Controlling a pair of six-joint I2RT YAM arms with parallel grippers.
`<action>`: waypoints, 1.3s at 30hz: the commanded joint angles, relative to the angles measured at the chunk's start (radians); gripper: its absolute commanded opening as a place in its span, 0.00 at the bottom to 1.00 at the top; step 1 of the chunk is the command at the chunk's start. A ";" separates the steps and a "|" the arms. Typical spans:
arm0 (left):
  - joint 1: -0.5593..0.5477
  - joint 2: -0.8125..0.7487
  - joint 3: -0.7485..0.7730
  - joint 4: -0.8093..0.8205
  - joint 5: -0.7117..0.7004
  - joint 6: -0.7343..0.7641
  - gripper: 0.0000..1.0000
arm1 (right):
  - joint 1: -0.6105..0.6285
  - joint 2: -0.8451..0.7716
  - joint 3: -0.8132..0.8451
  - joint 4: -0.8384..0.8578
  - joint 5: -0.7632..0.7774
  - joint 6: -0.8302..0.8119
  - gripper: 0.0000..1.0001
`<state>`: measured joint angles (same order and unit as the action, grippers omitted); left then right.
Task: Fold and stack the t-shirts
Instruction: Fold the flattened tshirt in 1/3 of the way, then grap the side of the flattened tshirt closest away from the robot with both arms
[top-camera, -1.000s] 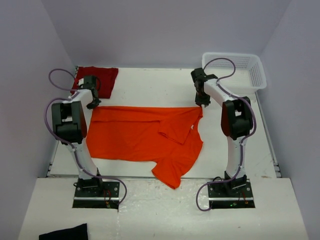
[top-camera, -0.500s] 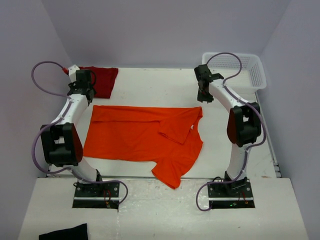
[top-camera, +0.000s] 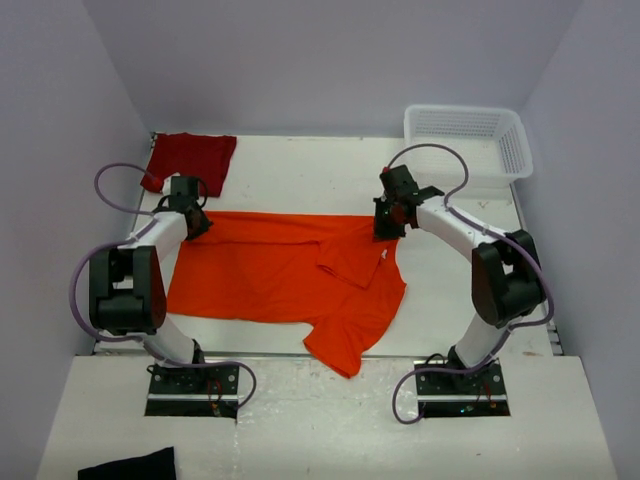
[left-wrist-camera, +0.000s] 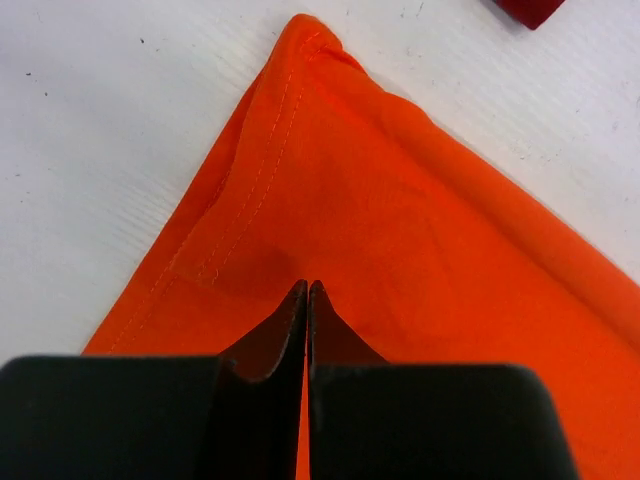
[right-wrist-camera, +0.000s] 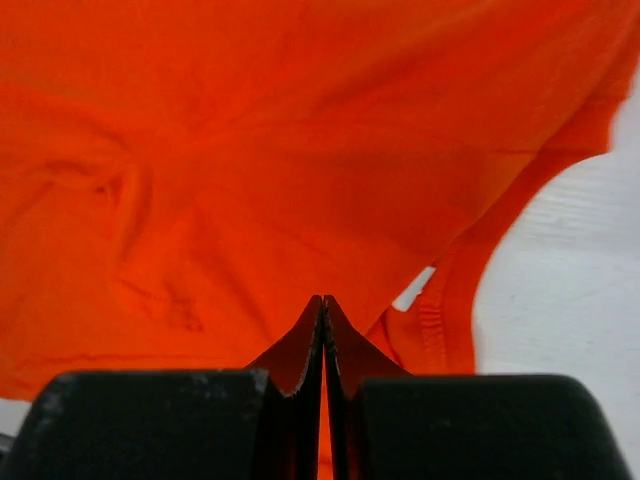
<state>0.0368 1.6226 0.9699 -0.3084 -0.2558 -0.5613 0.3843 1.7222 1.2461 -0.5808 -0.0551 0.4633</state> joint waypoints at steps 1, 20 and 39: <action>-0.005 -0.047 0.018 0.039 0.001 -0.014 0.00 | 0.054 0.019 -0.034 0.076 -0.072 0.020 0.00; -0.156 -0.336 -0.073 -0.044 -0.112 -0.063 0.05 | 0.509 -0.712 -0.589 0.024 0.061 0.236 0.49; -0.209 -0.431 -0.077 -0.101 0.032 0.001 0.13 | 1.064 -0.578 -0.588 -0.042 0.185 0.442 0.38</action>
<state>-0.1661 1.2182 0.9012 -0.3992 -0.2512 -0.5804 1.4281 1.0981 0.6136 -0.6209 0.0769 0.8654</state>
